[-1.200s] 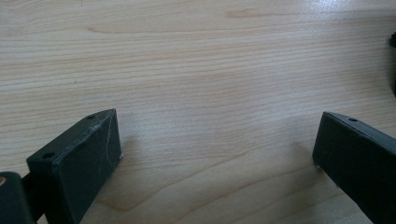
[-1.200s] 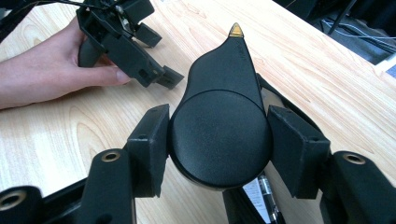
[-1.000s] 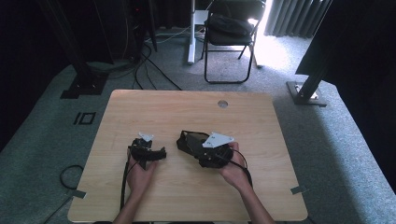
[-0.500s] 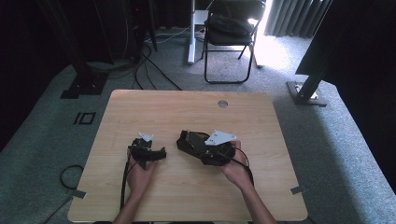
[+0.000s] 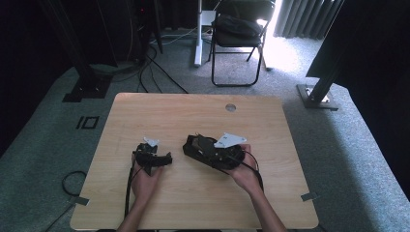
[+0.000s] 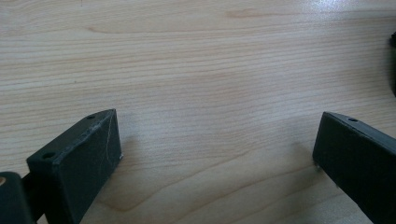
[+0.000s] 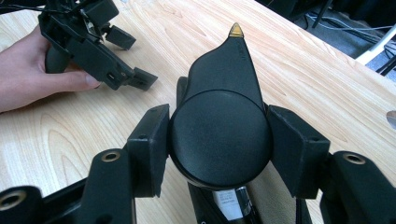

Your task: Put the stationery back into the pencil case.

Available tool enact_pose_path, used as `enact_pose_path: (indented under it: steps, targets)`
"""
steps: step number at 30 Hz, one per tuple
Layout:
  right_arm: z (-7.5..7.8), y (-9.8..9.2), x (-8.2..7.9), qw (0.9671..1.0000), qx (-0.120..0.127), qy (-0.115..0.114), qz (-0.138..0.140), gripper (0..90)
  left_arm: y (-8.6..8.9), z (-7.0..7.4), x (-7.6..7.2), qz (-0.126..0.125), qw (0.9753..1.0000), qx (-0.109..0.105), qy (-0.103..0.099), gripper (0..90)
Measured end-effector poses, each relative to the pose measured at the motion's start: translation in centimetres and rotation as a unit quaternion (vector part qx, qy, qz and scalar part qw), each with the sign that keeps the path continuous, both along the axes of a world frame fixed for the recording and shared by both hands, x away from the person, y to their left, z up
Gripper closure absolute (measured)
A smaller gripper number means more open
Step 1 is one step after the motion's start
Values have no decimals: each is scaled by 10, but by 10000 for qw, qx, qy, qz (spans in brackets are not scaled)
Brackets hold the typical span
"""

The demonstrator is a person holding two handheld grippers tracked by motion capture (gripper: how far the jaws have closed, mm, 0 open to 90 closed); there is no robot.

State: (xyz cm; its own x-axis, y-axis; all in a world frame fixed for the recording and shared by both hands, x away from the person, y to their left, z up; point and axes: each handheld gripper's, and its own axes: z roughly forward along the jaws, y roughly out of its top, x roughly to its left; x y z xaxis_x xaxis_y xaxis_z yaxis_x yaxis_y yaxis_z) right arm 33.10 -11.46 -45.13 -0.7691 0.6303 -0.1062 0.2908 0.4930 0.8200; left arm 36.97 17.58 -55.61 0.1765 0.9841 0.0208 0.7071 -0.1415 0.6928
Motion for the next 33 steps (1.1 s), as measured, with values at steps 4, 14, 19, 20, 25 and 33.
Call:
enact_pose_path:
  steps: [4,14,19,20,25,33]
  targets:
    - [-1,-1,3,10000,5,22,-29,418,0,0,0,-1,10000,1,6,13]
    - [-4,-4,8,9999,5,77,-112,418,0,0,0,-4,10000,5,13,13]
    - [-7,-5,10,9998,4,111,-150,418,0,0,0,0,10000,2,4,13]
    - [-7,-6,10,9998,4,119,-157,418,0,0,0,-1,10000,1,1,13]
    - [-9,-6,12,9997,-1,148,-172,418,0,0,0,3,10000,0,1,13]
    - [-13,-6,15,9996,-25,192,-200,418,0,0,0,-2,10000,4,5,13]
